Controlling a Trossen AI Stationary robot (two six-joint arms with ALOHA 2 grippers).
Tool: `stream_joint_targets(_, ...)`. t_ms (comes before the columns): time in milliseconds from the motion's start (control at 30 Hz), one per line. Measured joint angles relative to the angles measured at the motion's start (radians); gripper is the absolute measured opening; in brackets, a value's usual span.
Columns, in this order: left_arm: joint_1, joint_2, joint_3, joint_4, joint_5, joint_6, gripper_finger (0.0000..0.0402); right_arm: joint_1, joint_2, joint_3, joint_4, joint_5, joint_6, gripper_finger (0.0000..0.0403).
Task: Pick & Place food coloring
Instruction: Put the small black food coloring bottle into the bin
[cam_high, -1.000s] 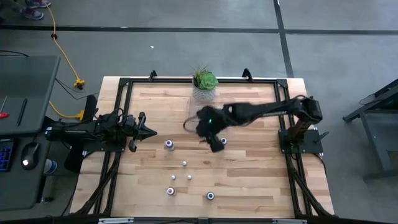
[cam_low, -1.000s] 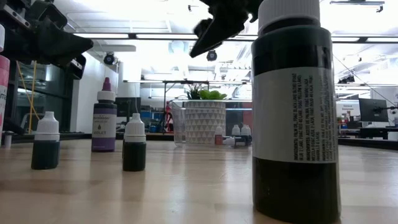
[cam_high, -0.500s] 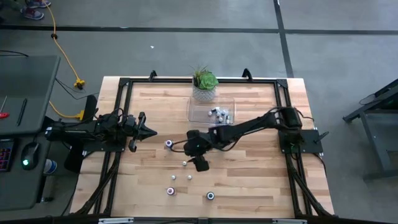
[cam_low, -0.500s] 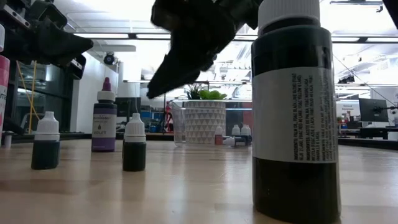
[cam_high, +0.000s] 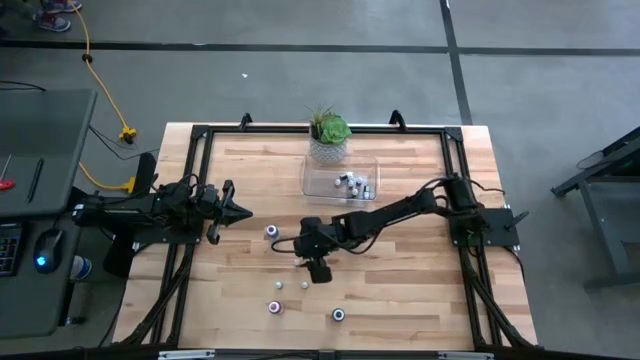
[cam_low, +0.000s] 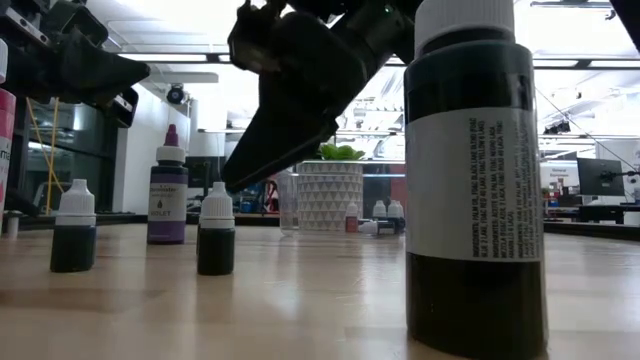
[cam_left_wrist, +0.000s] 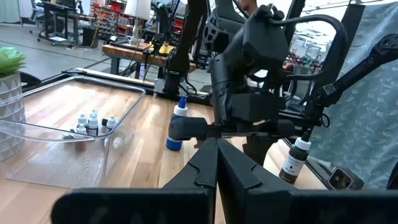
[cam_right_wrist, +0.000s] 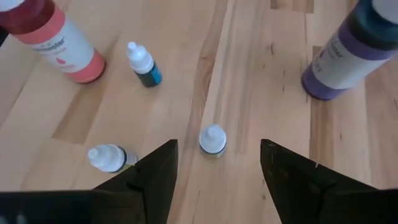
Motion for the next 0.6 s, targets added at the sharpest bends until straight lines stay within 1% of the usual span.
stream_joint_targets(333,0.0,0.0,0.0,0.0,0.0,0.0,0.0,-0.001,0.034,0.0,0.032,-0.008,0.021,0.0213)
stream_joint_targets(433,0.0,0.0,0.0,0.0,0.0,0.0,0.0,-0.002,0.034,0.0,0.037,0.006,0.025,0.0213)
stream_joint_targets(600,0.0,0.0,0.0,0.0,0.0,0.0,0.0,0.0,0.049,0.002,0.08,-0.025,0.022,0.0212)
